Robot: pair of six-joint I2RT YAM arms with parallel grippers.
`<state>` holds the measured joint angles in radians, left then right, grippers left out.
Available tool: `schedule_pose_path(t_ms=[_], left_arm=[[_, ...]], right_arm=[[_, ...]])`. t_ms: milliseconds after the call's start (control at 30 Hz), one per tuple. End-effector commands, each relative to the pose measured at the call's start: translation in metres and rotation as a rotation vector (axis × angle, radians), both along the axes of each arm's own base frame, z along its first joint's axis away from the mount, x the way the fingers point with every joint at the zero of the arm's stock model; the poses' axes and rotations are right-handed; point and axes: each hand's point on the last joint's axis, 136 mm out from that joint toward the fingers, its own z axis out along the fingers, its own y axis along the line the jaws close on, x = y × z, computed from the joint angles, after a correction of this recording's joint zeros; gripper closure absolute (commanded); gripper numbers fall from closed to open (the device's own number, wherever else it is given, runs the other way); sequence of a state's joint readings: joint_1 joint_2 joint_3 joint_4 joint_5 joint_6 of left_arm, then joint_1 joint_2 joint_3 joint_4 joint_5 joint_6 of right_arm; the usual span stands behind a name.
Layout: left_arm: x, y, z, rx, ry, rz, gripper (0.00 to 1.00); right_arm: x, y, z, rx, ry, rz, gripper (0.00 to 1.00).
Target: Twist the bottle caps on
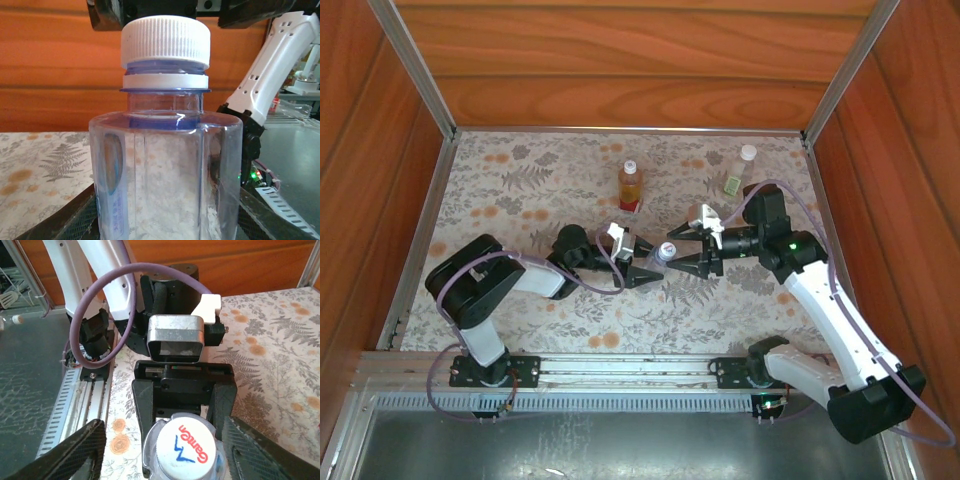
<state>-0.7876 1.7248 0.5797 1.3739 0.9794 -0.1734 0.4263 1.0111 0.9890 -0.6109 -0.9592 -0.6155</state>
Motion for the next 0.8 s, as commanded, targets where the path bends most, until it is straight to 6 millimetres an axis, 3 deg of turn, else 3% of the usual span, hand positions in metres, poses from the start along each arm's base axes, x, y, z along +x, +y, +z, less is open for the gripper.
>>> schedule_pose_path(t_ms=[0, 267, 567, 767], left_arm=[[-0.01, 0.001, 0.012, -0.014, -0.023, -0.06, 0.44], [-0.01, 0.0, 0.016, -0.017, -0.021, -0.052, 0.44], [-0.004, 0.002, 0.027, -0.04, -0.022, 0.002, 0.44], [0.018, 0.004, 0.031, -0.06, -0.019, 0.16, 0.44]], right_arm=[[-0.007, 0.004, 0.004, 0.011, 0.002, 0.051, 0.41], [-0.005, 0.009, 0.003, 0.003, 0.01, 0.057, 0.6], [-0.003, 0.009, 0.0, -0.023, 0.008, 0.036, 0.62], [0.01, 0.01, 0.0, -0.039, 0.039, -0.059, 0.72]])
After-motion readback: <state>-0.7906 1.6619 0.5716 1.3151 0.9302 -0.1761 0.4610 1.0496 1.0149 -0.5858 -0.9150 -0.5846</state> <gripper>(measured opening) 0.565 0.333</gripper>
